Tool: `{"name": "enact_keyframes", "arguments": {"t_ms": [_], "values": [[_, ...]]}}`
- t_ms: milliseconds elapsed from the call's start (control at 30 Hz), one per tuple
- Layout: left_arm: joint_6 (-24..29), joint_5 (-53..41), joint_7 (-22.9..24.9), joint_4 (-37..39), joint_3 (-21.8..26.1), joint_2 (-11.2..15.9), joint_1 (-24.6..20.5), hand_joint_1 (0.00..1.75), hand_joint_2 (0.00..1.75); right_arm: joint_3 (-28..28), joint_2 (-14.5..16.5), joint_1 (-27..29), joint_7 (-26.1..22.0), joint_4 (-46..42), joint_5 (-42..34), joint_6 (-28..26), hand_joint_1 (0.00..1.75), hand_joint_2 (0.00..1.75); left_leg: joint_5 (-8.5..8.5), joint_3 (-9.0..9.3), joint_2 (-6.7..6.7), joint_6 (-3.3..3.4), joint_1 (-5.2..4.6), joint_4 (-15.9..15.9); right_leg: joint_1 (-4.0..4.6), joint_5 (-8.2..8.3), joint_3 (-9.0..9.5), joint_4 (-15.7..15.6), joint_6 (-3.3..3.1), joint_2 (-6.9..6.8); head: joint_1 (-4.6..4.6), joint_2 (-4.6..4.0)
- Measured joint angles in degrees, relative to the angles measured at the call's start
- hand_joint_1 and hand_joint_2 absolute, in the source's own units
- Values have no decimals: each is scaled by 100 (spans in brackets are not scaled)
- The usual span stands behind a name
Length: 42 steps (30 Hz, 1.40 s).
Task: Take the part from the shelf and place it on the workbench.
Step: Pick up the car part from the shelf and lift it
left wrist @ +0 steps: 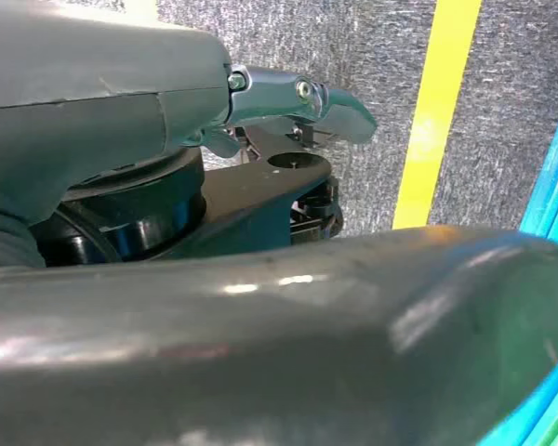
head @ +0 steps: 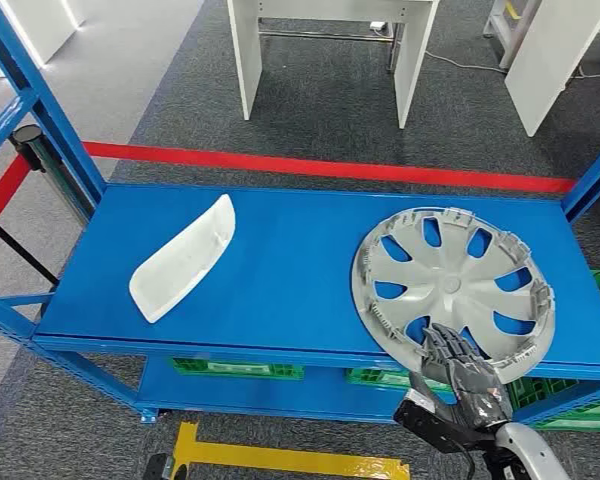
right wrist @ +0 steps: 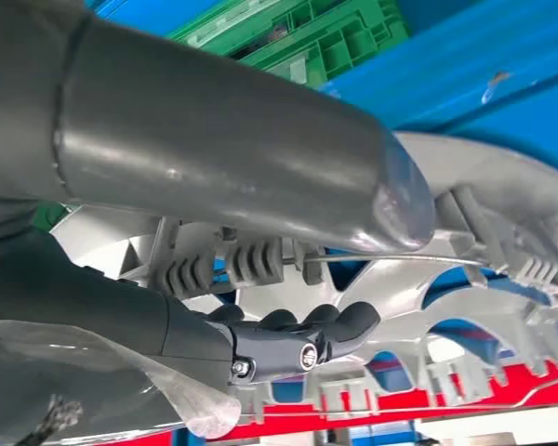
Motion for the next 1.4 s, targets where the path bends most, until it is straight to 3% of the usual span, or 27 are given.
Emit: {"name": "enact_keyframes", "arguments": {"t_ms": [567,1200,1333,1400], "values": [[-2,1,44,-2,-39,2,-17,0,0,308,-473,-138,630,-3,242,178,0,175,0,9,1,0,0,0,0,0,11,-1,0,-1,0,0],[-2,1,44,-4,-35,2,-14,0,0,300,-465,-176,1026,15,1231,166,0,175,0,8,0,0,-1,0,0,0,10,-1,0,-1,-1,0],[-2,1,44,-4,-34,2,-14,0,0,248,-457,-175,1024,22,1230,212,168,175,0,7,0,0,-1,0,0,-1,10,-1,0,-1,0,0],[-2,1,44,-4,-33,2,-14,0,0,217,-451,-174,1020,28,1229,220,175,175,0,7,0,0,-1,0,0,0,10,-1,0,-1,0,0]]}}
